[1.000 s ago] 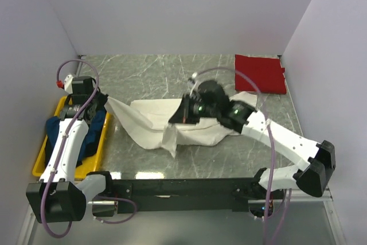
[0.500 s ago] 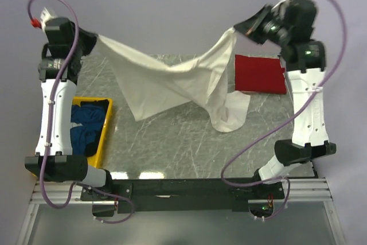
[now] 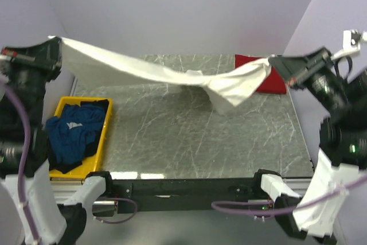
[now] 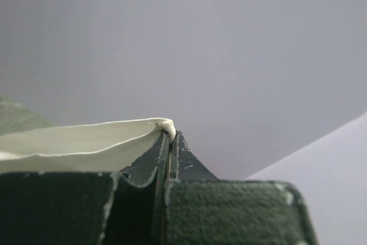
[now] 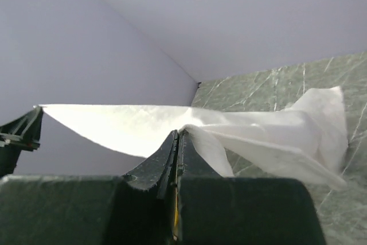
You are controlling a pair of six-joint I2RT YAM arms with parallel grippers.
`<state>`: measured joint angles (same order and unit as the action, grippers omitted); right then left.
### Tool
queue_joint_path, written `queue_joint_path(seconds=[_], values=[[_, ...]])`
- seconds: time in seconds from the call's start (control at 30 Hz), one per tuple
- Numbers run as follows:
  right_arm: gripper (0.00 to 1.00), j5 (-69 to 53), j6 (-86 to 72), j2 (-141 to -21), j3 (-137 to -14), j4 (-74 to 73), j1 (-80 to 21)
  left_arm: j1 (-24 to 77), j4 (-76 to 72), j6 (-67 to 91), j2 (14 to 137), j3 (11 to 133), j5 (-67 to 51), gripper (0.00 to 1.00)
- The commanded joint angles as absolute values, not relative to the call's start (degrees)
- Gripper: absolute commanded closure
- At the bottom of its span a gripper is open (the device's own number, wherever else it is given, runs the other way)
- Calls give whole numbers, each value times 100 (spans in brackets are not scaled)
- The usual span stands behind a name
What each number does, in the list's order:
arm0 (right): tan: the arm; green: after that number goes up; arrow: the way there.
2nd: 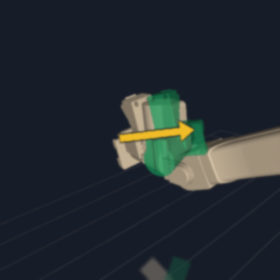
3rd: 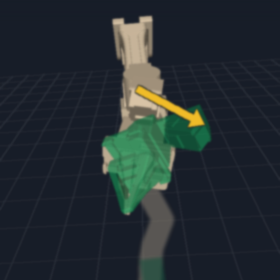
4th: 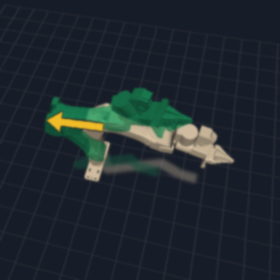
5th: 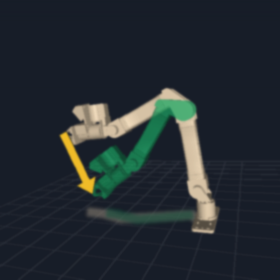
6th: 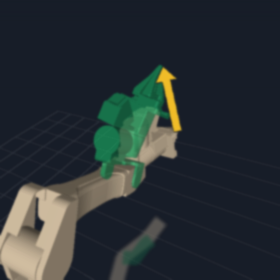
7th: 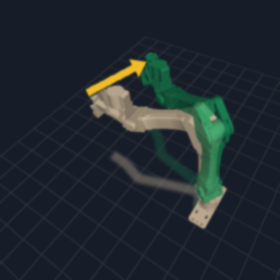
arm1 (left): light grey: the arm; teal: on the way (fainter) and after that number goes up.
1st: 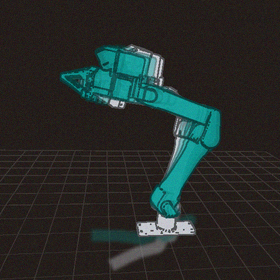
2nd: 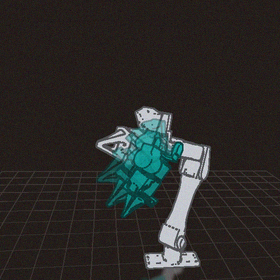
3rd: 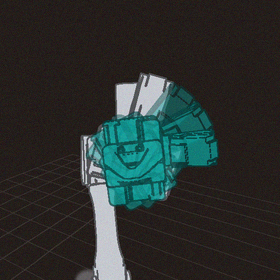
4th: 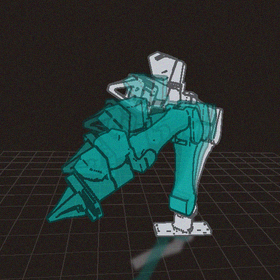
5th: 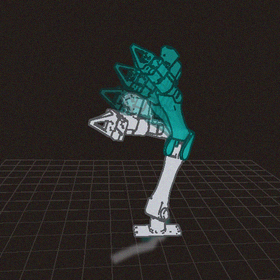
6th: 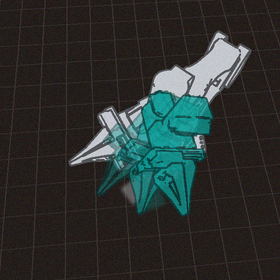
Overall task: Fold and stack the t-shirts
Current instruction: Flatten the tshirt out
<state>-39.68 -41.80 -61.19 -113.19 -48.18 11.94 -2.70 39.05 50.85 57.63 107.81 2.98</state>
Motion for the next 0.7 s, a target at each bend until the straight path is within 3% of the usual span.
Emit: queue_joint_path(seconds=[0.0,0.17,0.37,0.57,0.67], values=[[100,-4148,-4008,-5695,-11214,-4693,1239,-290,3920,4869,5450,10749,264,99],[100,-4806,-4262,-6011,-11179,-4308,1239,-290,3631,4948,5484,10512,141,100],[100,-4878,-4586,-7546,-11856,-3605,1239,-299,2657,5010,6432,10230,-105,100],[100,-5115,-5658,-9679,-12830,-1883,1222,-299,2083,5124,8557,11441,-676,100],[100,-5203,-6711,-11041,-14147,-918,1230,-290,2127,5176,9954,12889,-984,100]])
